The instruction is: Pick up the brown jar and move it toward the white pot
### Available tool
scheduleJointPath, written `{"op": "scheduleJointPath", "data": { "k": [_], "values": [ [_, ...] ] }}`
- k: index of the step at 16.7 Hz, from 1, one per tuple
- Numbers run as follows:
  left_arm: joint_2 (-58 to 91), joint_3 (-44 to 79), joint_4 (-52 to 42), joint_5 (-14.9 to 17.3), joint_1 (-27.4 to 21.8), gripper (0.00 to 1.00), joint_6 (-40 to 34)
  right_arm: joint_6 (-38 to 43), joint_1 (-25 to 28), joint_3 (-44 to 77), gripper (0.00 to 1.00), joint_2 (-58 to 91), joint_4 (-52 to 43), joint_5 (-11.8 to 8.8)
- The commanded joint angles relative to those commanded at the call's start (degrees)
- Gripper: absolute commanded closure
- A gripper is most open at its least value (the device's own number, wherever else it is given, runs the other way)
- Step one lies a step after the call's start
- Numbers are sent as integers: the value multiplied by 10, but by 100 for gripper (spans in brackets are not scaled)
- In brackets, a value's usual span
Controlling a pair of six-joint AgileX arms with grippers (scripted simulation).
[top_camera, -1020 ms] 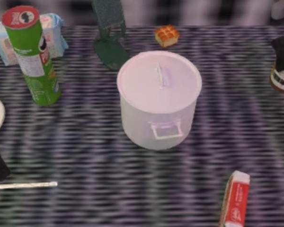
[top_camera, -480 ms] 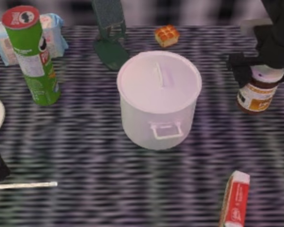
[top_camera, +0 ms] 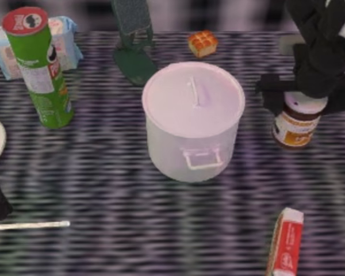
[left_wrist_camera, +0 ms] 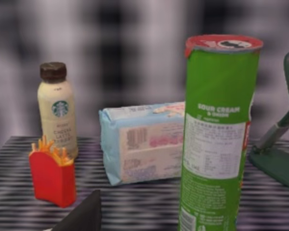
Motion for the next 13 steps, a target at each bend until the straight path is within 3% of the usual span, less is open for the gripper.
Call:
{"op": "scheduleJointPath", "data": {
  "k": [13],
  "values": [
    [0,0,0,0,0,0,0,-1,-1,-52,100,43,95,0]
  ]
}}
